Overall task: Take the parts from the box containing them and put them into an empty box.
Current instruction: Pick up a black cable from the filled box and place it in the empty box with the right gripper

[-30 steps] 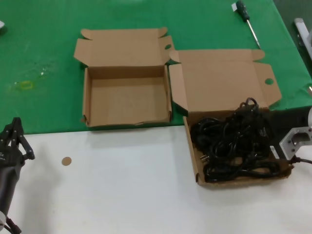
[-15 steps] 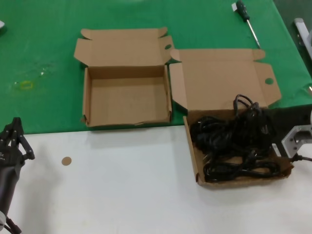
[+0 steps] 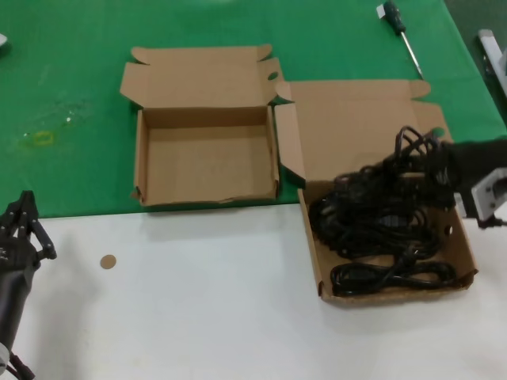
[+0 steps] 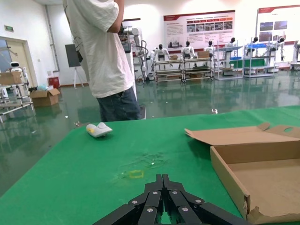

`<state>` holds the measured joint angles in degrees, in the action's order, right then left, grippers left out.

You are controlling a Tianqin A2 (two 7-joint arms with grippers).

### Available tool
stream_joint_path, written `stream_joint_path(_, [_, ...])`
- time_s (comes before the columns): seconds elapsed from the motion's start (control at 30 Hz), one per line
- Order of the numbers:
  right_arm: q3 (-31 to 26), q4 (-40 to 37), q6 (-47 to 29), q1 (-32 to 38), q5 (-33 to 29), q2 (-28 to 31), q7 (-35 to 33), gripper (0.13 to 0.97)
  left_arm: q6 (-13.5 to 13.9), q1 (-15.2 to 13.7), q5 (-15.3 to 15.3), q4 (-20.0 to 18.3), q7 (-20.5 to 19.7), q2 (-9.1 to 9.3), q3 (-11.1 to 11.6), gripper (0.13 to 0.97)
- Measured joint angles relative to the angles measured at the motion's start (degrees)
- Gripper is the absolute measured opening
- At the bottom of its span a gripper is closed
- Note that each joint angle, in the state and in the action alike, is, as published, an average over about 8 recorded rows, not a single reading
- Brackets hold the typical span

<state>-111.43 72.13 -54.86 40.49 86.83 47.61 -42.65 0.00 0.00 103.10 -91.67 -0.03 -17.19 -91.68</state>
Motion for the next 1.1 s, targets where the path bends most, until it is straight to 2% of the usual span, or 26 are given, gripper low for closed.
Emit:
stream_joint_path(0.33, [-1.1,0.9,-0.4,4.6,-1.3,-2.7,5.9,0.225,0.0,0.0,0.0,0.0,0.0,0.00,0.0,0.152])
stream_joint_path(0.63, [-4.6,0.6,0.3,8.0,-3.5,-9.4,8.4,0.224,0.0,0.0,0.0,0.0,0.0,0.00,0.0,0.152])
stream_joint_path(0.83, [-7.4,-2.9,2.1,10.8,-5.4,-15.8,8.5,0.223,0.0,0.0,0.0,0.0,0.0,0.00,0.0,0.152])
stream_joint_path(1.1, [-10.2,-11.3,5.9,14.6,-7.5,-24.3,6.8,0.223,0.0,0.0,0.0,0.0,0.0,0.00,0.0,0.152])
